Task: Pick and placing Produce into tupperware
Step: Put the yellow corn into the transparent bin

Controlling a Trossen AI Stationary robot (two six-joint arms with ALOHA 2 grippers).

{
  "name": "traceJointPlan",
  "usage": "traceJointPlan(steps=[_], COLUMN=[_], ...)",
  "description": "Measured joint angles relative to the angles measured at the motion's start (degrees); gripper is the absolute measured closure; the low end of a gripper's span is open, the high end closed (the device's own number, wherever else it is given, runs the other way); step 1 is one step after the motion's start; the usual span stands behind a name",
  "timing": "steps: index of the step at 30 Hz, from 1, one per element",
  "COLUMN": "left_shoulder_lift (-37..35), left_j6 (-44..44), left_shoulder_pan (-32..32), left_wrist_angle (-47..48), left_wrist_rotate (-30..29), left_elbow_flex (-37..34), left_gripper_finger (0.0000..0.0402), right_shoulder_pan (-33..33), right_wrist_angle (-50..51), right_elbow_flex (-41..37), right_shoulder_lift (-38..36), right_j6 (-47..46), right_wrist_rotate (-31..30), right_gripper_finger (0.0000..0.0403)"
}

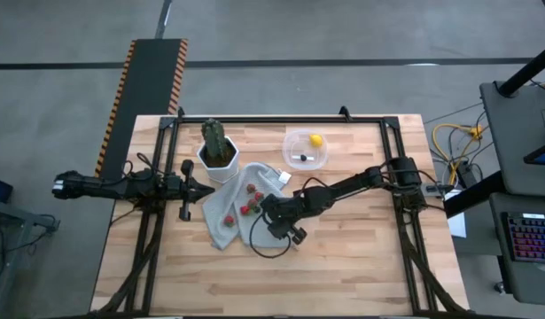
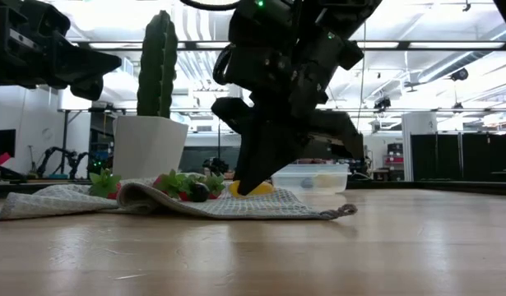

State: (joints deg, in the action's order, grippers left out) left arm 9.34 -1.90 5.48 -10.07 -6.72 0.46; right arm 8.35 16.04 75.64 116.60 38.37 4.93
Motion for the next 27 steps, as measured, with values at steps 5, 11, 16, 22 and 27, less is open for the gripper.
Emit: traceJointPlan(steps=[5, 11, 16, 22, 27], left_shoulder_lift=[0.0, 0.0, 0.0, -0.02, -0.02], left_j6=[-0.01, -0.02, -0.01, 0.0, 0.0], left_shoulder_pan=[0.0, 0.0, 0.0, 0.0, 0.0], left_wrist_angle=[0.0, 0.0, 0.0, 0.0, 0.03], left_wrist_rotate=[0.0, 0.0, 0.0, 0.02, 0.02], left_elbow_flex=[0.0, 0.0, -0.01, -0.01, 0.01], left_gripper_finger=[0.0402, 0.0402, 0.0402, 0.0402, 0.0402], right_shoulder_pan=[-1.83, -6.05, -11.43, -20.76, -29.34], right_wrist_angle=[0.46, 1.77, 2.27, 3.77, 5.43], right_elbow_flex=[0.0, 0.0, 0.0, -0.56, -0.92], right_shoulder_lift=[-0.58, -4.43, -10.48, -17.46, -21.22], right_j6=[1.65, 1.65, -0.41, -3.82, -9.75], right_wrist_rotate=[-5.77, -13.52, -14.88, -15.01, -6.04], right_gripper_finger=[0.0393, 0.0393, 0.0393, 0.0394, 0.0394])
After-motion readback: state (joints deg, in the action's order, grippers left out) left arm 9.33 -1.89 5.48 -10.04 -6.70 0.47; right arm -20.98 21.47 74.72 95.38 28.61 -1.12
